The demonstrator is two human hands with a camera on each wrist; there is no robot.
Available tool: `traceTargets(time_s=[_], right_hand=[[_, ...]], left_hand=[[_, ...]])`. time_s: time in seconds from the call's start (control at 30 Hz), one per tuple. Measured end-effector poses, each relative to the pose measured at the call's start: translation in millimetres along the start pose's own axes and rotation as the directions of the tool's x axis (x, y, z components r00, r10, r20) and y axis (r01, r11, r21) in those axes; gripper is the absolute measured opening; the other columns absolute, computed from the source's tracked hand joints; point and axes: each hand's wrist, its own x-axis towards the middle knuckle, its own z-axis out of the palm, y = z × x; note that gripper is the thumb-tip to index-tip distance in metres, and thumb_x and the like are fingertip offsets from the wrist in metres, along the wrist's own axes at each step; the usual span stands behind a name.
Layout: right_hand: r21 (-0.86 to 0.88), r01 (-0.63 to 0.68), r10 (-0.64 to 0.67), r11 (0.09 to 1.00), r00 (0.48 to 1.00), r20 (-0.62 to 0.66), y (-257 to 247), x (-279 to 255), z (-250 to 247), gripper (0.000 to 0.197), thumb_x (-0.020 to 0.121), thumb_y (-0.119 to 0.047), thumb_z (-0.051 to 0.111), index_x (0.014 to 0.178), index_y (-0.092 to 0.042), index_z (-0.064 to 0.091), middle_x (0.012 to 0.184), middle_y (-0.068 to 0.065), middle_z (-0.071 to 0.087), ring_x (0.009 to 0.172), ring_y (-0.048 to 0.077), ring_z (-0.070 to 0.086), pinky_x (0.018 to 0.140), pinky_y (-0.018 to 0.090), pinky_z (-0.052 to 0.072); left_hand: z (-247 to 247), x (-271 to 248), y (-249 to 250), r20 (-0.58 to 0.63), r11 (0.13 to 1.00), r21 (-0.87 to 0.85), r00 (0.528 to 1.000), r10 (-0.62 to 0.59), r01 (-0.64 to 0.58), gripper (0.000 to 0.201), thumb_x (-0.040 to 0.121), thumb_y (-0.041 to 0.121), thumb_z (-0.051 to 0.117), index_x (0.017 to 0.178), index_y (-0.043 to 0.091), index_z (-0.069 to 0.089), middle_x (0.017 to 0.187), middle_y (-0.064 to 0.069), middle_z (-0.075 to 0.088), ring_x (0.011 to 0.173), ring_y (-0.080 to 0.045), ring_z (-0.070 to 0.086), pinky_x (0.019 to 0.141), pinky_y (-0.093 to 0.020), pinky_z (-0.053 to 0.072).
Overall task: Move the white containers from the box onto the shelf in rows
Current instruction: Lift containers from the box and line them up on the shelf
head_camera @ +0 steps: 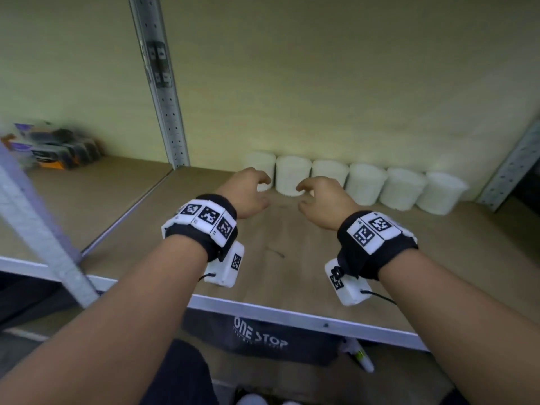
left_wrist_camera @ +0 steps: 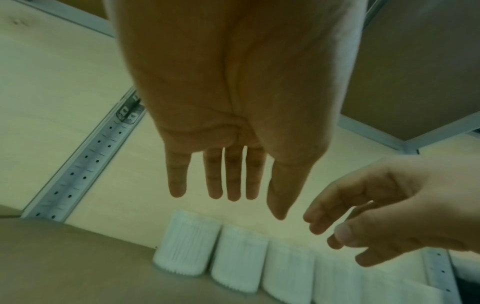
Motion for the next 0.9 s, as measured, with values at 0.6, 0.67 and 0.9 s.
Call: traceTargets(time_s=[0.6, 0.67, 0.9], right_hand=[[0.068, -0.068, 0.07, 0.995, 0.997, -0.023, -16, -194, 34, 0.033, 0.087, -0.025, 0.058, 0.119, -0.021, 0.063, 0.12, 0.003, 0.062, 0.109, 0.021, 0.058, 0.094, 0.035, 0.05], [0.076, -0.078, 0.078, 0.994, 0.997, -0.007, -13, -206, 49, 0.031, 0.086, -0.024, 0.058, 0.117, -0.02, 0.064, 0.119, 0.004, 0.063, 0.109, 0.022, 0.059, 0.093, 0.036, 0.051], [0.089, -0.145, 0.131, 0.985, 0.98, 0.148, 10, -230, 111, 0.032, 0.085, -0.022, 0.062, 0.116, -0.017, 0.064, 0.116, 0.005, 0.062, 0.109, 0.022, 0.06, 0.093, 0.033, 0.051]], left_hand=[[51, -181, 35, -0.002, 0.994, -0.101, 0.999, 0.033, -0.033, 0.037, 0.085, 0.032, 0.065, 0.118, 0.018, 0.058, 0.119, 0.003, 0.056, 0.111, -0.016, 0.053, 0.093, -0.026, 0.041], [64, -190, 35, 0.027, 0.993, -0.114, 0.999, 0.045, -0.041, 0.035, 0.085, 0.031, 0.066, 0.116, 0.017, 0.058, 0.117, 0.002, 0.057, 0.108, -0.016, 0.054, 0.092, -0.026, 0.042], [122, -207, 20, 0.177, 0.985, -0.165, 0.984, -0.027, 0.057, 0.037, 0.083, 0.025, 0.068, 0.118, 0.016, 0.058, 0.115, -0.001, 0.057, 0.1, -0.013, 0.055, 0.089, -0.024, 0.046]])
